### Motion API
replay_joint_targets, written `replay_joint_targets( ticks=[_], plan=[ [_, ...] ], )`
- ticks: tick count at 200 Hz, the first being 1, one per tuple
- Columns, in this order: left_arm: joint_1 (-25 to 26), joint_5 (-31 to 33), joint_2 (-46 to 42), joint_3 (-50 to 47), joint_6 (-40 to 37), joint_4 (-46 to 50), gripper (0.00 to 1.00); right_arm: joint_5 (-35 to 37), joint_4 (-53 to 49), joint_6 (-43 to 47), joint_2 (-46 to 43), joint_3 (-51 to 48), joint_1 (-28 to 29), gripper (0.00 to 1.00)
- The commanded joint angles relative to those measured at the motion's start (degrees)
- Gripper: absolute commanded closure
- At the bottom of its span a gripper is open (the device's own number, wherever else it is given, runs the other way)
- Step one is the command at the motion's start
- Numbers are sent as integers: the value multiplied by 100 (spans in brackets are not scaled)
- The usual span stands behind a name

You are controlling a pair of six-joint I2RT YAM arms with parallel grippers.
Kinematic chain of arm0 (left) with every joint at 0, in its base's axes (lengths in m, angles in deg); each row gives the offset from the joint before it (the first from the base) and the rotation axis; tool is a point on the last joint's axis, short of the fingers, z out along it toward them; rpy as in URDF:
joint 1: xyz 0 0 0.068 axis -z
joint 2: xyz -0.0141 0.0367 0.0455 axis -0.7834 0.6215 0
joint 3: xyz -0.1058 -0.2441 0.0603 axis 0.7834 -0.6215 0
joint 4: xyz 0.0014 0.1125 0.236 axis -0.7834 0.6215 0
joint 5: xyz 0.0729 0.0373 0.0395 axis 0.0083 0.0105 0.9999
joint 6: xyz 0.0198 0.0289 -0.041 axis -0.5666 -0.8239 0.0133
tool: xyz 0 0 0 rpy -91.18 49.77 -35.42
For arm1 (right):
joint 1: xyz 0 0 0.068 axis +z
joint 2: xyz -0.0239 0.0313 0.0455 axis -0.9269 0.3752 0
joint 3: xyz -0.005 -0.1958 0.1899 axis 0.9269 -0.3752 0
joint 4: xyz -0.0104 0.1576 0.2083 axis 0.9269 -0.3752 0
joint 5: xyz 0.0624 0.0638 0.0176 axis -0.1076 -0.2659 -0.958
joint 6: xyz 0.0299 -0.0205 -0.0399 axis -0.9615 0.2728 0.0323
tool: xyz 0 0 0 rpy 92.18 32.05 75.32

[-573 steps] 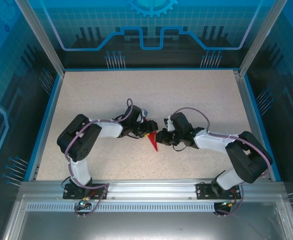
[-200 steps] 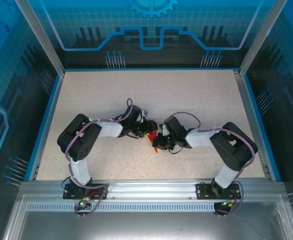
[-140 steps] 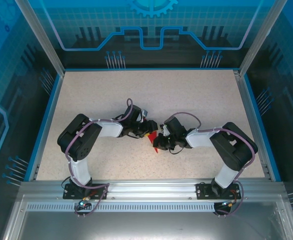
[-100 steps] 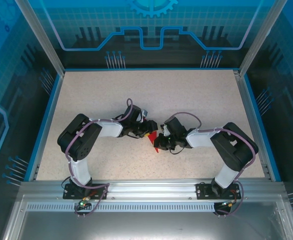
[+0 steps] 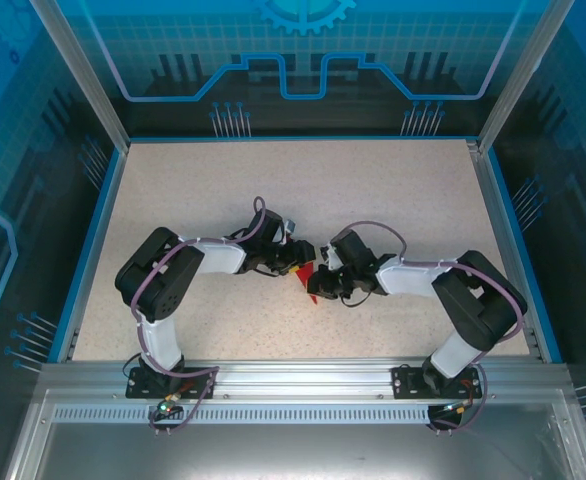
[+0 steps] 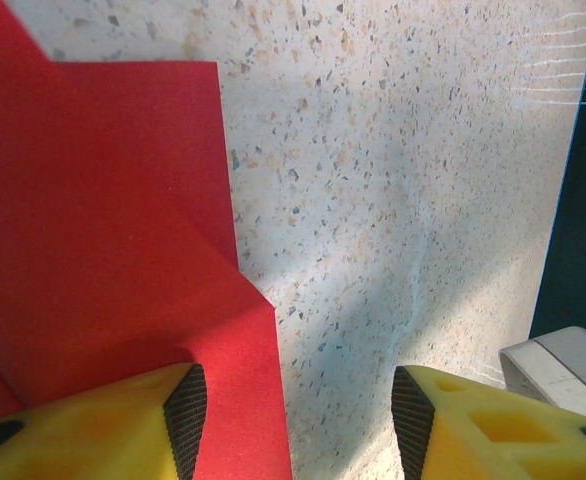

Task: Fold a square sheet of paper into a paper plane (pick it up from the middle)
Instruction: Fold the wing for the fifth time at the center of the table.

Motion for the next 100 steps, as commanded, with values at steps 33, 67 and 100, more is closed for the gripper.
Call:
replay_joint_targets(
  ticks=[33, 67, 100],
  plan=[
    [-11, 106, 344, 31, -44, 315, 44, 108, -572, 158, 181, 264, 162, 89],
    [-9, 104, 353, 14, -53, 322, 44, 125, -653, 205, 262, 185, 142, 89],
    [-9, 104, 354, 18, -53, 322, 44, 311, -826, 241, 305, 91, 84, 89]
  ],
)
